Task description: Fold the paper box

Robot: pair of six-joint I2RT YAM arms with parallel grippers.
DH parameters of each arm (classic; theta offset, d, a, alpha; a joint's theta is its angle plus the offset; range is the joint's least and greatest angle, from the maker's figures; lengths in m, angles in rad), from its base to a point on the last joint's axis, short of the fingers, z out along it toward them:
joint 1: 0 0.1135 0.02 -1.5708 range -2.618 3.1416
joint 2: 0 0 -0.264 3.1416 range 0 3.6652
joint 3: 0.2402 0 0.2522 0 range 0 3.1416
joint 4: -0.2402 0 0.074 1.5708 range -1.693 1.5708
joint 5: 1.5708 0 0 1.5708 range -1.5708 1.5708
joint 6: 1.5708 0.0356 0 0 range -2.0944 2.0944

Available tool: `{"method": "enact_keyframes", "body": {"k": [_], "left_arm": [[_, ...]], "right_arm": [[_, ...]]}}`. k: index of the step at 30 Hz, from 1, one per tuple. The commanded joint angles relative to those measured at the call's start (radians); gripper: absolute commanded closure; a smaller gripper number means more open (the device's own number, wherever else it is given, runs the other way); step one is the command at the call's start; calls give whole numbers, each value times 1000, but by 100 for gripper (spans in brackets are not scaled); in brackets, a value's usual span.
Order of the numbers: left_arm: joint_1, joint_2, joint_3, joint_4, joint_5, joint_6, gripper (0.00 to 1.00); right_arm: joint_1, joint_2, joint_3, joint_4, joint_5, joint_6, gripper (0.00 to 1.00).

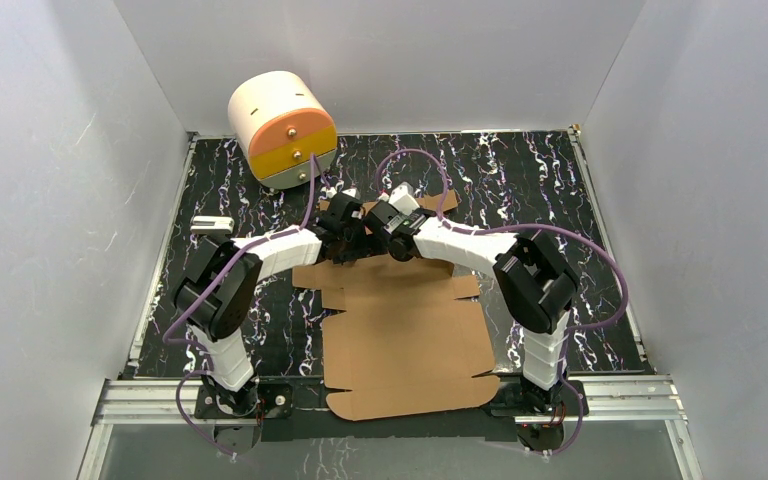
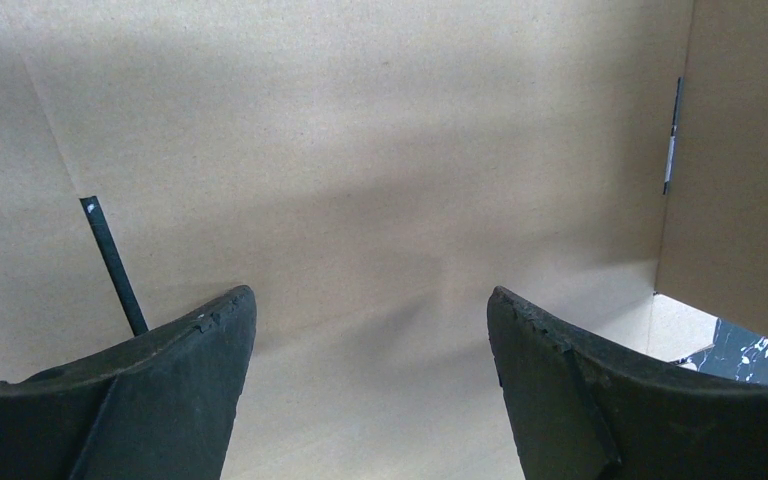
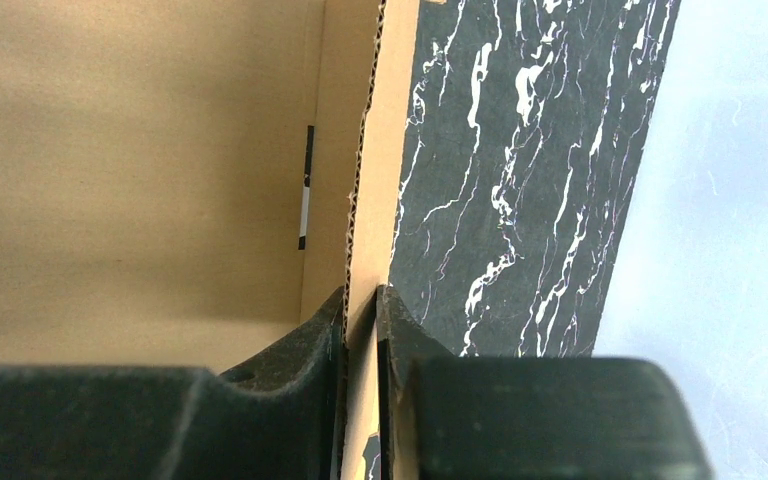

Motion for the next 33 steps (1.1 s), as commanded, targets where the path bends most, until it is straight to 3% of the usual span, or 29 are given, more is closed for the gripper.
{"method": "enact_keyframes", "body": {"k": [1,9,20,23,33], "left_arm": [[-3,9,-43,2,-2,-17,17],[-2,-55,-30,-29,-11,-1,17],[-2,-177,-11,-112,-54,23,16],[-6,-217,-40,-114,-35,11,15],[-44,-279,-113,-133,-25,-23,15]], "right_arm": [[13,-13,31,28,-54,29,76],[-22,-104,-46,77,-51,24,63],[-89,-360,-252,202,-219,46,24],[-128,-438,-317,220,-275,60,18],[-422,-765,-626,426,-770,69,4]]}}
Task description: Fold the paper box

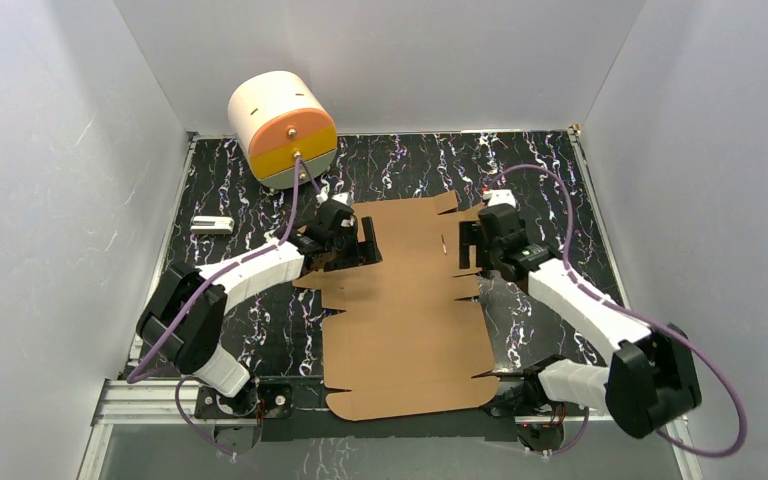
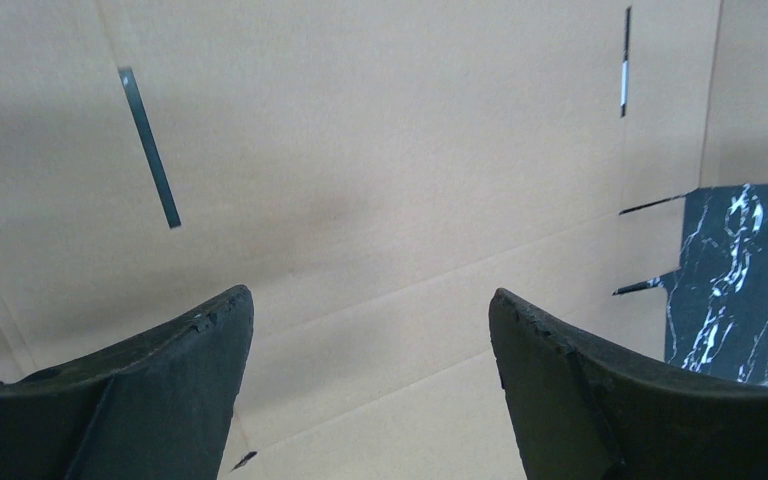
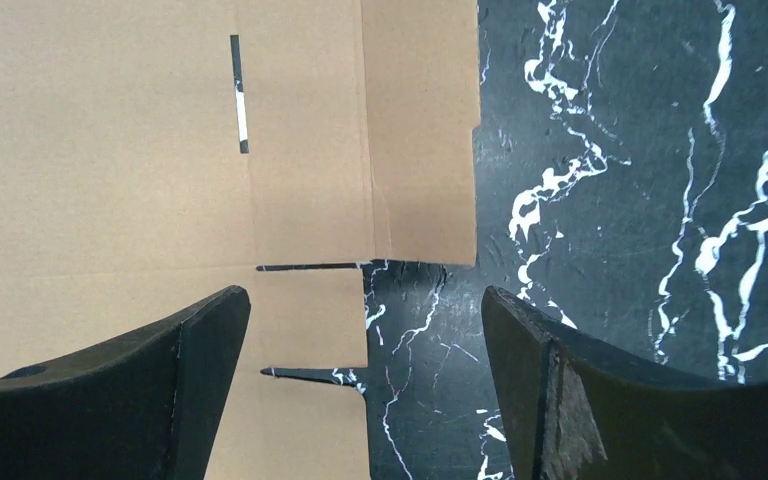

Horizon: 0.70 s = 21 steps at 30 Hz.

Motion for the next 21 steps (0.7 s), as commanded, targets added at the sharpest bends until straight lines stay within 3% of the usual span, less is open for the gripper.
{"method": "enact_keyframes", "body": {"k": [1,12,21], "left_arm": [[-21,-46,-29,-25,29,-25,15],[-46,21,-41,-17,65,-46,15],[-47,66,-46,-5,72,-49,15]], "right_arm": [[-88,-103,-85,141,-266,24,4],[-230,-80,-275,303,-513,95,4],[-264,-44,-320,338,-608,128,5]]}}
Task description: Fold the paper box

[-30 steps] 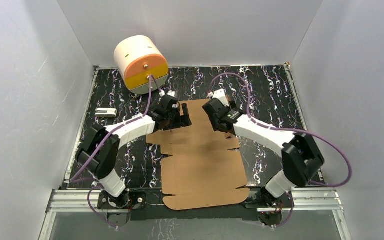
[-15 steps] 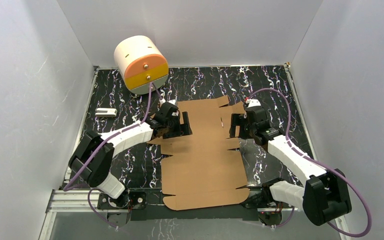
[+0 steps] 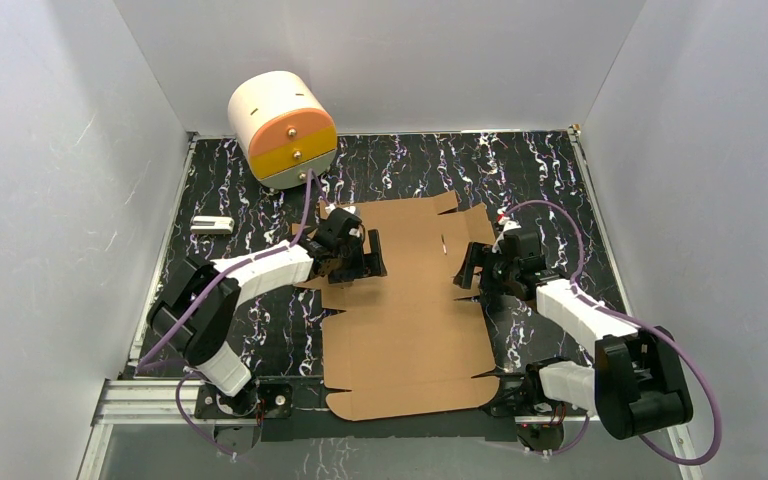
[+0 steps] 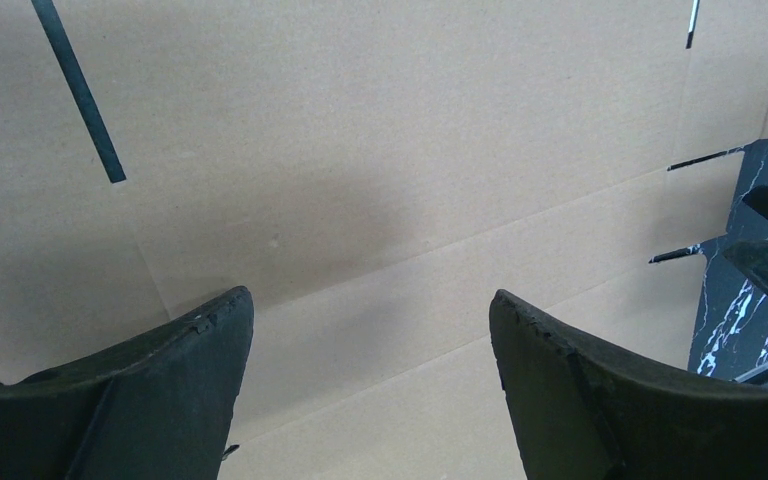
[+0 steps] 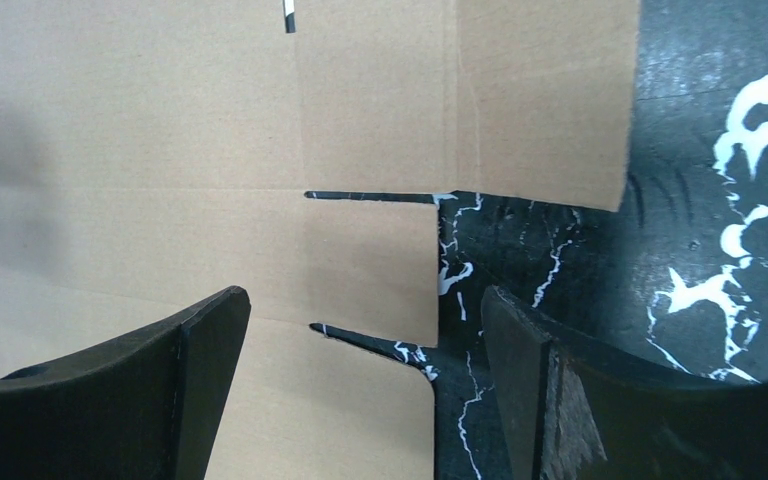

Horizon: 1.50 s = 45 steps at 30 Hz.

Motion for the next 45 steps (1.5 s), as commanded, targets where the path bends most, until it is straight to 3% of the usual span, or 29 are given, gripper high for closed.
{"method": "enact_keyframes", "body": {"k": [1,11,20,30,45], "left_arm": [[-6,13,-18,6,17,-10,15],[-6,32,-41,19,23,-19,15],[-6,50,-64,40,36,-35,15],[-7,60,-75,49,37,-38,14],[-11,58,-81,61,43,-42,14]], "right_arm": [[-11,16,-9,70,-80,29,6],[-13,47,-32,76,-109,53,6],[-13,27,10,62,-255,2,27],[-11,-4,81,-7,-329,-42,41],[33,37,135,-8,-378,-11,45]]}}
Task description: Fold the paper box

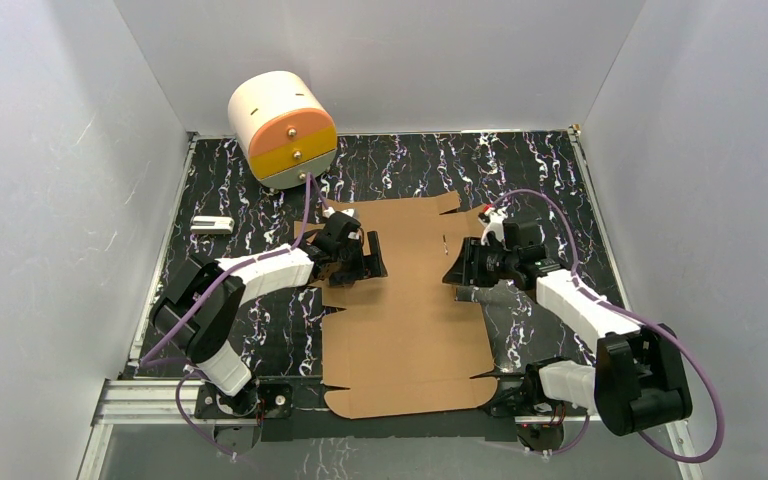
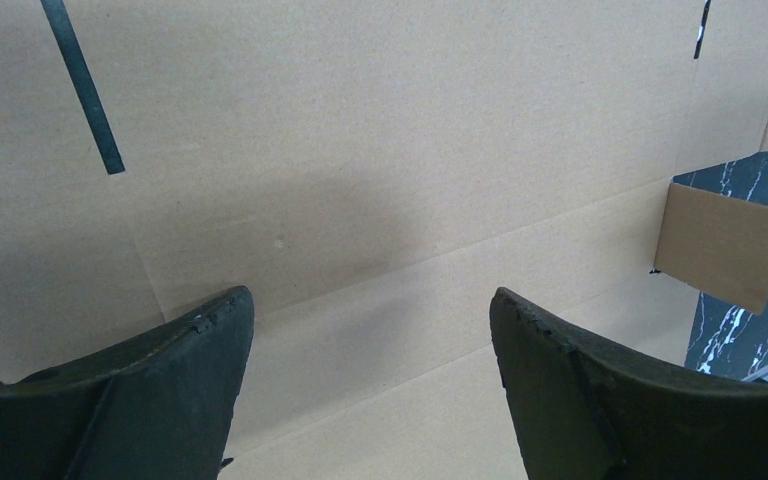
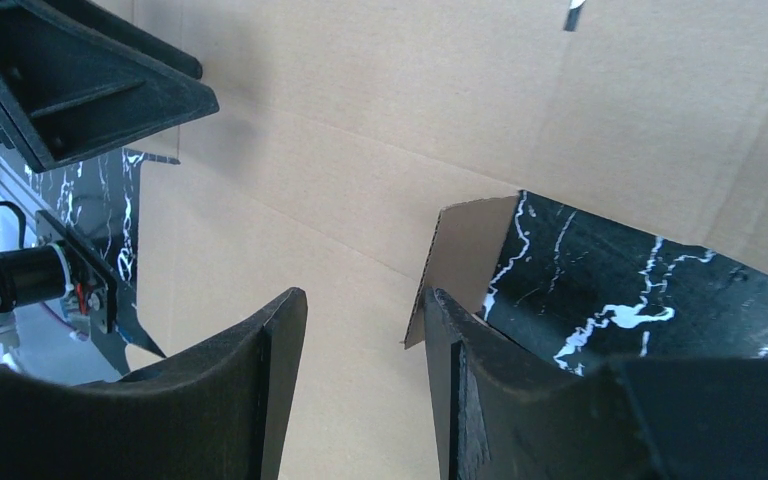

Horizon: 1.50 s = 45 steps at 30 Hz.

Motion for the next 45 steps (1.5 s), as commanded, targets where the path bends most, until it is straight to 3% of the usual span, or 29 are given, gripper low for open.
{"method": "enact_keyframes", "body": {"k": [1,12,19,27,34,38,45], "left_arm": [[-13,33,-40,-17,37,-16,14],[-14,11,-48,-19,33,-8,14],[-13,-24,-14,-63,-10,4,14],[15,-108,61,-148,-85,47,15],[172,-160,118,-236,-60,98,15],[280,-140,176,-257,-13,149,16],[377,38,369,-245,42,187,23]], "right_arm": [[36,30,42,43,-37,34,45],[118,104,43,79,75,66,43],[118,77,102,2,179,25,42],[118,16,187,-53,296,-54,24],[118,-2,201,-4,339,-97,3],[118,-19,175,64,324,-114,1],[118,-25,141,184,291,-148,1]]}}
